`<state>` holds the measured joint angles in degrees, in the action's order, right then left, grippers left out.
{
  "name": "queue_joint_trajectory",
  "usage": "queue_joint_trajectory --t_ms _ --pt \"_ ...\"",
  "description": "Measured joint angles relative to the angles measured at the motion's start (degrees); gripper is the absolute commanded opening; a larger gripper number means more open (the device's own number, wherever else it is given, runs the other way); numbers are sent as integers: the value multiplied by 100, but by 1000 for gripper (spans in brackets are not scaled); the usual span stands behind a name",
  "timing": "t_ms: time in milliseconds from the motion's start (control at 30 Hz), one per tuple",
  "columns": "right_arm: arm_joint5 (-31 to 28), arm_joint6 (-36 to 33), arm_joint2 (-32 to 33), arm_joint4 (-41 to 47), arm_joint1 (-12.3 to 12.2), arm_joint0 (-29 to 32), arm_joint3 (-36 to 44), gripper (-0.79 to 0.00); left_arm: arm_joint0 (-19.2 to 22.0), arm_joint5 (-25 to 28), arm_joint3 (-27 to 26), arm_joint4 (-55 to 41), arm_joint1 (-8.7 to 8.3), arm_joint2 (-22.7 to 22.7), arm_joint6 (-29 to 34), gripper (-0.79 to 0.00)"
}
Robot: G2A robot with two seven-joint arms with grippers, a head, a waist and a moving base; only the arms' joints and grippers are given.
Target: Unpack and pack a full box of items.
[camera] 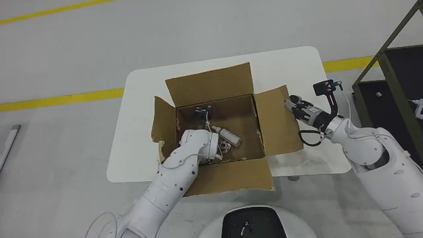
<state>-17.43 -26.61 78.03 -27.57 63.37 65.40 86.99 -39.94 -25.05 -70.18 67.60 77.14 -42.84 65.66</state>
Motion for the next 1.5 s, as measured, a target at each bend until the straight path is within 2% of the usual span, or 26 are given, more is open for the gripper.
queue_joint_trajectory --t_ms 167,500,533,567,600,633,667,733,833,900,933,967,1000,1033,1267,1500 --pt "-15 -10 41 -36 -8 -43 -13 -785 -94 95 -479 -73 -35 -285 122 -785" --pt "-7 9 273 -89 -46 -101 -15 -785 -282 227 -1808 -48 -130 -948 401 -785" --pt "-10 11 288 -82 -49 -89 1 -745 -297 230 -1890 -13 -135 -986 416 -785" --pt "-17 14 302 -79 -51 -77 18 -659 -315 232 -1967 6 -139 -1024 433 -785" --pt "-24 16 318 -76 -54 -58 43 -468 -340 238 -2064 19 -144 -1076 454 -785" --pt "-27 15 333 -76 -57 -45 65 -422 -356 247 -2139 26 -147 -1113 469 -785" --pt "-26 19 356 -77 -61 -30 90 -268 -372 258 -2220 27 -149 -1152 488 -785" --pt "-18 46 440 -64 -74 23 160 -277 -400 331 -2413 39 -157 -1231 533 -782" --pt "20 40 624 -98 -104 110 327 -391 -417 499 -2631 229 -178 -1312 580 -785" --pt "50 67 781 -129 -127 187 499 -406 -434 513 -2754 245 -181 -1398 614 -785" --pt "57 70 847 -158 -138 220 584 -496 -441 518 -2796 263 -182 -1427 628 -785" --pt "69 72 909 -188 -148 250 675 -545 -450 523 -2837 278 -182 -1452 642 -785" --pt "96 77 986 -219 -158 288 803 -708 -466 531 -2901 285 -182 -1484 659 -785" --pt "113 88 1039 -233 -165 315 905 -785 -480 548 -2959 294 -182 -1505 664 -785" --pt "93 243 1127 -480 -184 439 1782 -785 -610 674 -3508 364 -194 -1720 693 -785" --pt "-179 264 578 -876 -150 148 2014 -785 -643 600 -3970 444 -198 -2048 718 -785"
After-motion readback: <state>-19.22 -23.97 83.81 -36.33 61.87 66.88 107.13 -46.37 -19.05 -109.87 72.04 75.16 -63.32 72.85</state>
